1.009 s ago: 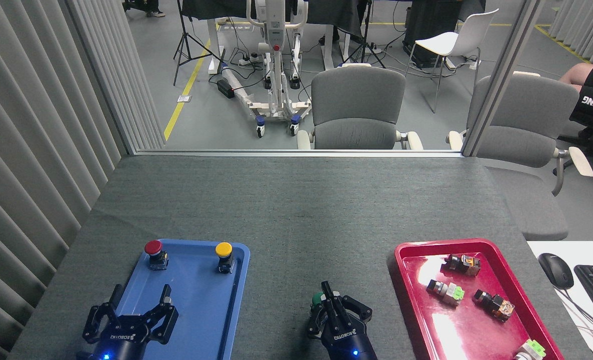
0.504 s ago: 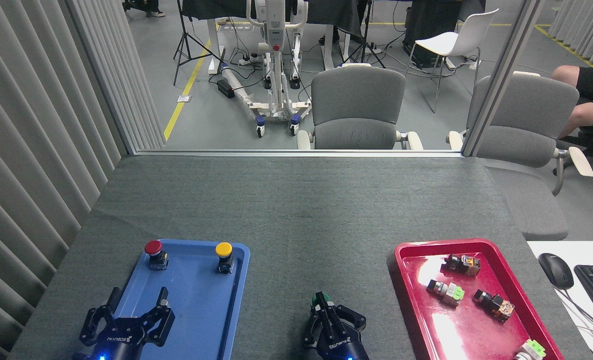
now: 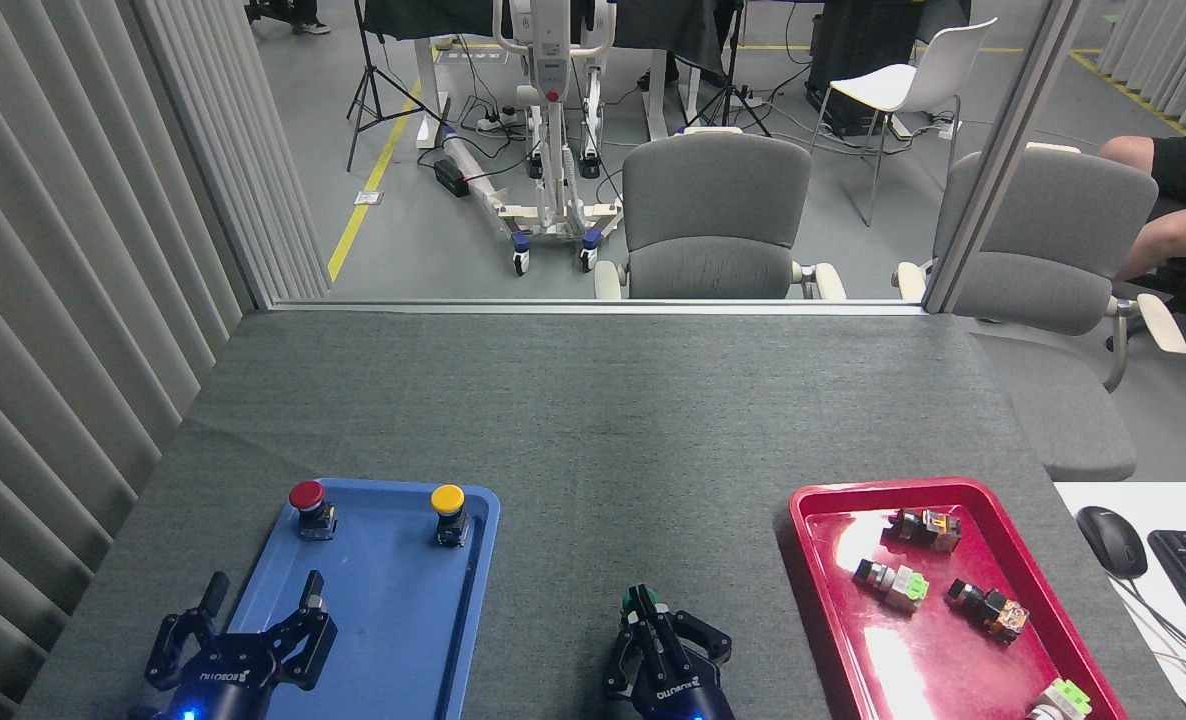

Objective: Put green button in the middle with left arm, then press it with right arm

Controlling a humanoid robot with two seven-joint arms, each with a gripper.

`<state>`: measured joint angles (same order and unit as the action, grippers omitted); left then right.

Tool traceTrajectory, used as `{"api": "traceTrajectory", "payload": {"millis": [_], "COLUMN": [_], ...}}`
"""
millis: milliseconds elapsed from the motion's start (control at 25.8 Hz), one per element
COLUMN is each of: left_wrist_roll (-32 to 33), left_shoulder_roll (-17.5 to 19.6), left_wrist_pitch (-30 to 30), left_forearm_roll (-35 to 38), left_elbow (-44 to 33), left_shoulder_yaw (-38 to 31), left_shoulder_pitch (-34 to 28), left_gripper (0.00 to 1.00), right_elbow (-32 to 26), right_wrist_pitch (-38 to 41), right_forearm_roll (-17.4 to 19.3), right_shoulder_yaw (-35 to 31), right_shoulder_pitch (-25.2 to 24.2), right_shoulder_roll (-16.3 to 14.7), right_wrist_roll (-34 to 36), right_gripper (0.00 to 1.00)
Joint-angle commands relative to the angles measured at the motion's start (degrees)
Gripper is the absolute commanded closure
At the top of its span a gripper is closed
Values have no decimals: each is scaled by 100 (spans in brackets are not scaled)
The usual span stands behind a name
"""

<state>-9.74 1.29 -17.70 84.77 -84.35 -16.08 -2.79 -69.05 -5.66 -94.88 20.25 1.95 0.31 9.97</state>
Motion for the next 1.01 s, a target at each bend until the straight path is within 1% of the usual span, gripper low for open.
{"api": "traceTrajectory", "payload": {"millis": [0,78,310,427,582,737,892,970], "left_wrist_roll": [-2,-2,-2,-2,-19,-19,-28,-28], "left_shoulder_roll": [-14,-14,21,21,21,30,21,21], "left_wrist_pitch": [-23,-76,-85,-85,-94,-94,-138,-138], "left_forearm_roll": [-5,-5,-5,-5,-5,-5,-13,-13], "left_elbow": [-37,-37,24,24,103,200,209,218], "left_shoulder_yaw": [9,44,53,53,70,79,79,79], "left_shoulder_pitch": [24,42,59,59,59,59,59,68], "left_gripper": [0,0,0,0,0,0,0,0], "right_elbow": [-144,-188,-434,-636,-812,-1032,-1366,-1497], "right_wrist_pitch": [-278,-348,-384,-384,-375,-384,-392,-392], "right_forearm_roll": [119,154,172,172,181,198,365,392], "right_shoulder_yaw": [-4,-4,-21,-92,-232,-399,-777,-891], "right_shoulder_pitch": [7,16,-2,-90,-327,-573,-863,-978], "right_shoulder_roll": [93,101,75,49,5,-162,-171,-180], "right_wrist_roll": [391,593,611,611,611,620,620,620], "right_gripper": [1,0,0,0,0,0,0,0]}}
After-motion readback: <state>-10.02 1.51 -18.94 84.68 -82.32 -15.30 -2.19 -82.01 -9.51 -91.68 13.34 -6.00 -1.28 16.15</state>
